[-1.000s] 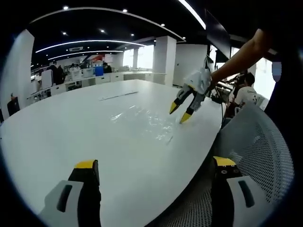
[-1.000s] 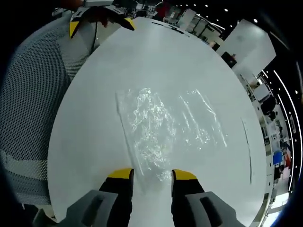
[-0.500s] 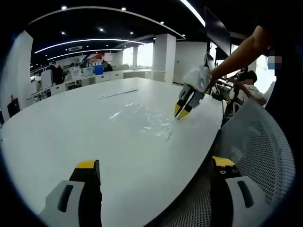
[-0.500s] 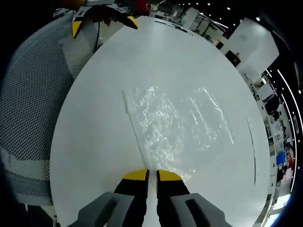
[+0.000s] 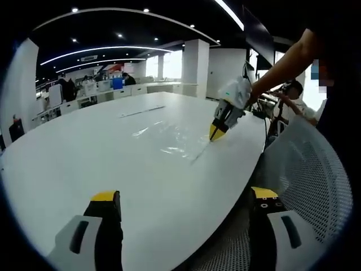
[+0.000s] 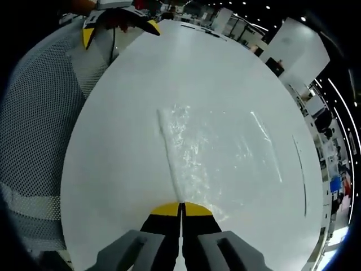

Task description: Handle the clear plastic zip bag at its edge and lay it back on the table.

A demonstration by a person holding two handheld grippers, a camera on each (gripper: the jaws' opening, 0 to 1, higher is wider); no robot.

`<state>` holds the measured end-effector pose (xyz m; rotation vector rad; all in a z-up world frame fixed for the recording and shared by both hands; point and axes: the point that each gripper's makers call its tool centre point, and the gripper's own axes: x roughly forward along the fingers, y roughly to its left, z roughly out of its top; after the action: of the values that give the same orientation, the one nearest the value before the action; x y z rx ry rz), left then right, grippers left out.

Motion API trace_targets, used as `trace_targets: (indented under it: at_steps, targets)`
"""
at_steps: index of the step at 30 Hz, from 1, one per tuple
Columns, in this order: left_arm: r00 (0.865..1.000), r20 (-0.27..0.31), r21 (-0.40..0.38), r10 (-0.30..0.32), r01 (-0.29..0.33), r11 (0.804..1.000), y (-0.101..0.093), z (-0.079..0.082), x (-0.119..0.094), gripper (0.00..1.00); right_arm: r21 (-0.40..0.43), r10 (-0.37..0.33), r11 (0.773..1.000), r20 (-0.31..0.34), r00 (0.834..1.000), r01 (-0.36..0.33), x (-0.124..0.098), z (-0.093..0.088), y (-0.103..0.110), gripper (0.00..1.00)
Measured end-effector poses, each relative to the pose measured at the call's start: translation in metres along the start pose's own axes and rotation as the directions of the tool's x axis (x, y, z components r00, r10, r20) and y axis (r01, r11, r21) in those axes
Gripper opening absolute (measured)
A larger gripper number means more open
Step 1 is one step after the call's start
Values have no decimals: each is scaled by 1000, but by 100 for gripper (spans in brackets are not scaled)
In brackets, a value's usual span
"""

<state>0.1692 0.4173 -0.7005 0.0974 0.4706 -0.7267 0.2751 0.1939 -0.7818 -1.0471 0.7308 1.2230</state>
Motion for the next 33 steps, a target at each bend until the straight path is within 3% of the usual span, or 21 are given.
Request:
trace_targets:
  at_steps: [12, 19, 33]
  targets:
    - [1000, -17, 29, 3, -2, 1000, 0, -2, 1, 92, 57, -19, 998, 3, 1000, 19, -2, 3, -1, 0]
    - [999, -44, 87, -14, 18, 996, -5, -3, 2, 94, 75, -41, 996, 11, 999, 40, -6, 9, -4, 0]
    - [997, -73, 205, 0, 15, 979, 8, 4, 5, 94, 111, -73, 992, 39, 997, 68, -18, 19, -2, 0]
